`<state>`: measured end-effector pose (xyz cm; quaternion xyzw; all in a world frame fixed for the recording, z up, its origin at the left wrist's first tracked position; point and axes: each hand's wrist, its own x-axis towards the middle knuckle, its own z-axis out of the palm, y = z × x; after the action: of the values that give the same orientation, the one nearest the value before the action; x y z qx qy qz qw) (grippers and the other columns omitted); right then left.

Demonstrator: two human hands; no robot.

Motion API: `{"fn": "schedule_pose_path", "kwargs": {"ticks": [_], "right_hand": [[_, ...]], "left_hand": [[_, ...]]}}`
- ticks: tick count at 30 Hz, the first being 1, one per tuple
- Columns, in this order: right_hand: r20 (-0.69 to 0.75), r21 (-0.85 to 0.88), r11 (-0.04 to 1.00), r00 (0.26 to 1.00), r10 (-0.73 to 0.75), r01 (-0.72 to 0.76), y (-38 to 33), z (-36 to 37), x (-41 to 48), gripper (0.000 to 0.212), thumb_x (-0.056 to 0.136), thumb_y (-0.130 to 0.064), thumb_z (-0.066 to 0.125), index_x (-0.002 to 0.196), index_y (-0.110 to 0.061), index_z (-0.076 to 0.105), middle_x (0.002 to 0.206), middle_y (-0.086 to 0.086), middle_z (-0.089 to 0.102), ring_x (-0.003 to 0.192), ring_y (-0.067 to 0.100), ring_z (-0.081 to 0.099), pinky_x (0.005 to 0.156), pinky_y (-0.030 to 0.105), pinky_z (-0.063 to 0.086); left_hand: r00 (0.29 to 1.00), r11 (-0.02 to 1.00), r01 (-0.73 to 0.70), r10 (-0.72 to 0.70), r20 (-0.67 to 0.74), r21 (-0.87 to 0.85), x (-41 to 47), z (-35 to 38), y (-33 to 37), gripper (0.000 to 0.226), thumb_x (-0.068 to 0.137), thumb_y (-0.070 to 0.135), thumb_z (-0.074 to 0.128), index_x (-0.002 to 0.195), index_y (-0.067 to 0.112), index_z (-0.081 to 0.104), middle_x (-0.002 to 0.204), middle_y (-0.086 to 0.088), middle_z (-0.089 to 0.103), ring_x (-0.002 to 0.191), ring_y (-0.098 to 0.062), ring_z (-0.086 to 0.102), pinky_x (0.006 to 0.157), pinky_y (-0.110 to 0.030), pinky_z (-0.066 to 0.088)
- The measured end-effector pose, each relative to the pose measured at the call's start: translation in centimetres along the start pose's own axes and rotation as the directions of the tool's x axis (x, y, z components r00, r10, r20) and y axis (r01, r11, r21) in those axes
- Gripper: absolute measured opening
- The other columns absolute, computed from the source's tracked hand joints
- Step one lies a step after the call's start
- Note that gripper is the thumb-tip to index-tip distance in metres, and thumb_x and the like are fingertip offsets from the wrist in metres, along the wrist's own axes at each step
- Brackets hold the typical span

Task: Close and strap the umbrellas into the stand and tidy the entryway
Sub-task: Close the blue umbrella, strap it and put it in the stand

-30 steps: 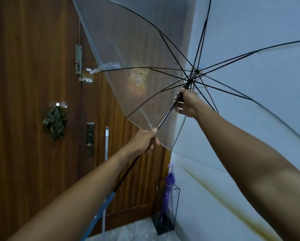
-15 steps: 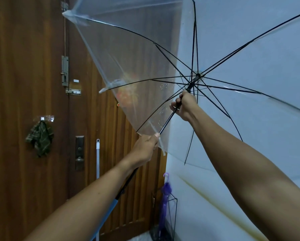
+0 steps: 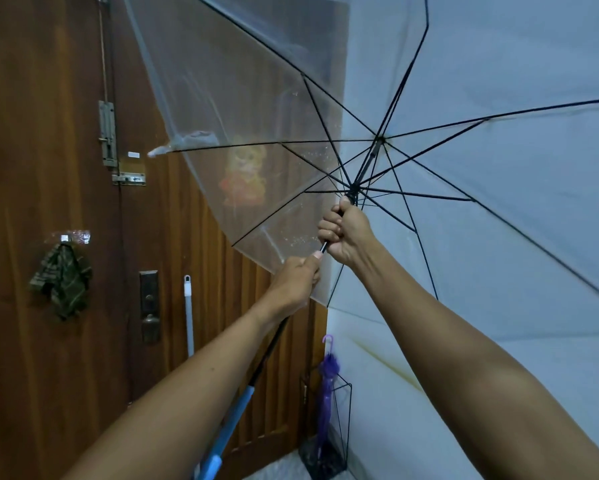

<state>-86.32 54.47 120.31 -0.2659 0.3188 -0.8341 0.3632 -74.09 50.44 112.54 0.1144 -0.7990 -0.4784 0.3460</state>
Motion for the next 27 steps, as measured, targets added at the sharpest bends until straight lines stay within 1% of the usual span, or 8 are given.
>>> {"fn": "schedule_pose_path", "kwargs": {"ticks": [3,6,8,14,18,20,25,27], "right_hand": [[-0.061,-0.077,0.996,0.997,-0.049,0.045,0.1,0.0,0.3,0.042,0.110,-0.035,0.028,0.071,-0.020,0.031,0.043,-0.007,0.021,0.030,0.005,0.015,0.028,0.016,0.010],[-0.094,-0.108,0.993,0.994,-0.056,0.045,-0.5,-0.5,0.5,0.043,0.110,-0.036,0.030,0.070,-0.021,0.031,0.042,-0.008,0.021,0.030,0.004,0.015,0.028,0.015,0.009],[-0.108,-0.133,0.989,0.992,-0.071,0.056,-1.0,-0.7,0.6,0.042,0.110,-0.034,0.030,0.070,-0.021,0.031,0.042,-0.008,0.021,0.030,0.004,0.015,0.029,0.014,0.010],[-0.120,-0.142,0.988,0.990,-0.080,0.063,-1.7,-1.0,1.2,0.036,0.106,-0.018,0.026,0.070,-0.019,0.032,0.045,-0.006,0.025,0.033,0.006,0.017,0.032,0.017,0.014],[-0.111,-0.121,0.992,0.993,-0.044,0.031,-0.6,-1.0,0.6,0.042,0.109,-0.035,0.030,0.071,-0.019,0.038,0.045,-0.006,0.030,0.036,0.008,0.029,0.039,0.015,0.034],[-0.067,-0.094,0.996,0.998,0.005,-0.011,0.7,-1.0,0.1,0.045,0.109,-0.041,0.030,0.071,-0.019,0.039,0.045,-0.006,0.031,0.037,0.008,0.031,0.039,0.015,0.037],[0.082,-0.010,0.988,0.985,0.152,-0.151,2.5,-2.2,-0.7,0.045,0.109,-0.042,0.027,0.073,-0.017,0.037,0.046,-0.004,0.028,0.033,0.009,0.025,0.031,0.018,0.022],[0.055,-0.002,0.992,0.990,0.128,-0.128,2.3,-2.4,-0.7,0.044,0.110,-0.037,0.026,0.072,-0.017,0.035,0.044,-0.005,0.024,0.029,0.008,0.019,0.028,0.017,0.014]], "left_hand": [[1.000,1.000,0.018,-0.018,0.007,-0.019,-0.4,0.7,-0.3,0.055,0.105,0.043,0.037,0.058,0.015,0.046,0.045,0.003,0.039,0.039,-0.012,0.035,0.051,-0.028,0.031],[0.980,0.994,0.083,-0.068,0.186,-0.074,-2.6,0.6,-1.6,0.058,0.105,0.046,0.035,0.060,0.014,0.052,0.047,0.001,0.048,0.040,-0.014,0.044,0.048,-0.026,0.038],[0.954,0.984,0.130,-0.090,0.285,-0.123,-4.3,0.7,-2.3,0.057,0.106,0.045,0.033,0.061,0.015,0.047,0.048,-0.002,0.045,0.038,-0.015,0.044,0.046,-0.026,0.039],[0.976,0.923,0.193,-0.145,0.162,-0.334,-3.7,1.3,-1.9,0.054,0.107,0.034,0.034,0.056,0.020,0.026,0.051,-0.001,0.017,0.041,-0.013,0.015,0.041,-0.019,0.022],[0.969,0.896,0.224,-0.164,0.183,-0.384,-2.9,1.1,-1.6,0.053,0.107,0.035,0.035,0.057,0.021,0.024,0.050,0.000,0.016,0.042,-0.012,0.013,0.042,-0.020,0.018],[0.968,0.878,0.239,-0.180,0.176,-0.415,-2.1,1.3,-1.0,0.053,0.107,0.035,0.035,0.057,0.021,0.024,0.047,0.003,0.016,0.039,-0.012,0.013,0.043,-0.022,0.015],[0.951,0.851,0.308,-0.265,0.159,-0.425,-0.5,1.4,-0.7,0.055,0.106,0.037,0.039,0.055,0.020,0.025,0.046,0.001,0.017,0.034,-0.012,0.013,0.041,-0.015,0.015],[0.940,0.856,0.340,-0.292,0.177,-0.390,-0.9,1.6,-0.7,0.055,0.105,0.039,0.040,0.054,0.018,0.031,0.045,0.000,0.021,0.032,-0.012,0.017,0.041,-0.017,0.016]]}}
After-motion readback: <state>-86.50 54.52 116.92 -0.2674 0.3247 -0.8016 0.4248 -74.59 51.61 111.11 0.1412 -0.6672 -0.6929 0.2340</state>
